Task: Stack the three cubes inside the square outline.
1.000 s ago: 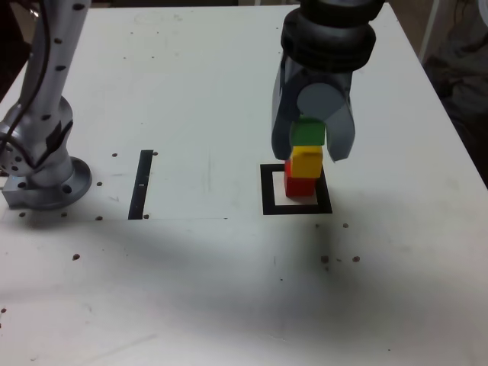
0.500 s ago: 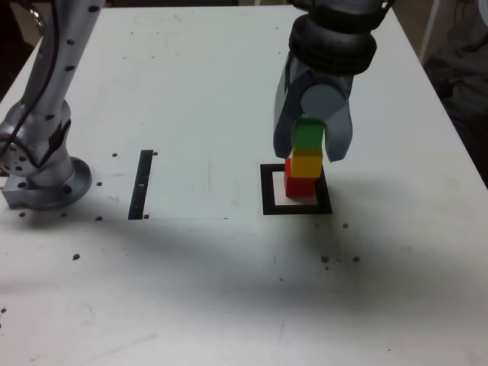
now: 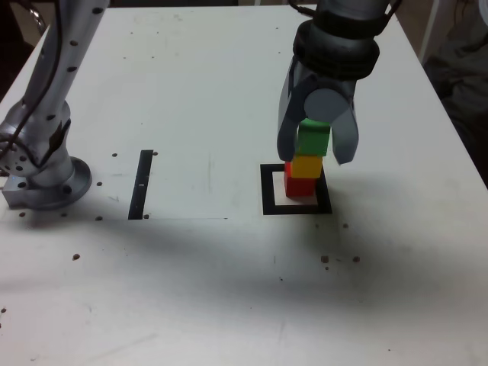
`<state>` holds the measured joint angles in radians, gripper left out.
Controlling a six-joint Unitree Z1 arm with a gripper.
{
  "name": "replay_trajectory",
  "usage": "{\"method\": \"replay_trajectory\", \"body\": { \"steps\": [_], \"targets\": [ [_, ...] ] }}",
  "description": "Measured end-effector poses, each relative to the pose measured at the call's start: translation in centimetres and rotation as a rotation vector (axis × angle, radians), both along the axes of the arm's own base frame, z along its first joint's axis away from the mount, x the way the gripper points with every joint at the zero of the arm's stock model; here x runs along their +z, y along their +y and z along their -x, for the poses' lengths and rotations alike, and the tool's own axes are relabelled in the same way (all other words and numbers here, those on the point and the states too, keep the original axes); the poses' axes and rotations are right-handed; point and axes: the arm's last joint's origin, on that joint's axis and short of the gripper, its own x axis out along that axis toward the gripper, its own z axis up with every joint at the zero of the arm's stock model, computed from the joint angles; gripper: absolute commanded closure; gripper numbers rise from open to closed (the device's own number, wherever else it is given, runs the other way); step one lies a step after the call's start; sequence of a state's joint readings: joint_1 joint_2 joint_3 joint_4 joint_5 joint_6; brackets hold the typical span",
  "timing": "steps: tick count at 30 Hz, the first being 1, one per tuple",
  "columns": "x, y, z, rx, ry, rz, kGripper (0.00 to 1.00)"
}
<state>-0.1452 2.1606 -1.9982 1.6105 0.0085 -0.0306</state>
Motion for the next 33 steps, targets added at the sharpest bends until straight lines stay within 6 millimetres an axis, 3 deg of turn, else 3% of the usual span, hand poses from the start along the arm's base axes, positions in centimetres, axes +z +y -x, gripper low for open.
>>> {"method": "replay_trajectory", "body": {
  "steps": [13,17,24,27,33],
  "targets": [
    [0.0,0.1,0.1,-0.002,0.001,-0.011,0.00],
    [0.9,0.2,0.8,-0.004,-0.017,-0.019,0.00],
    [2.5,0.7,3.1,0.005,-0.033,-0.060,0.00],
    [3.7,0.8,4.7,0.008,-0.054,-0.084,0.00],
    [4.0,1.6,9.1,0.032,-0.021,-0.144,0.00]
  ]
}}
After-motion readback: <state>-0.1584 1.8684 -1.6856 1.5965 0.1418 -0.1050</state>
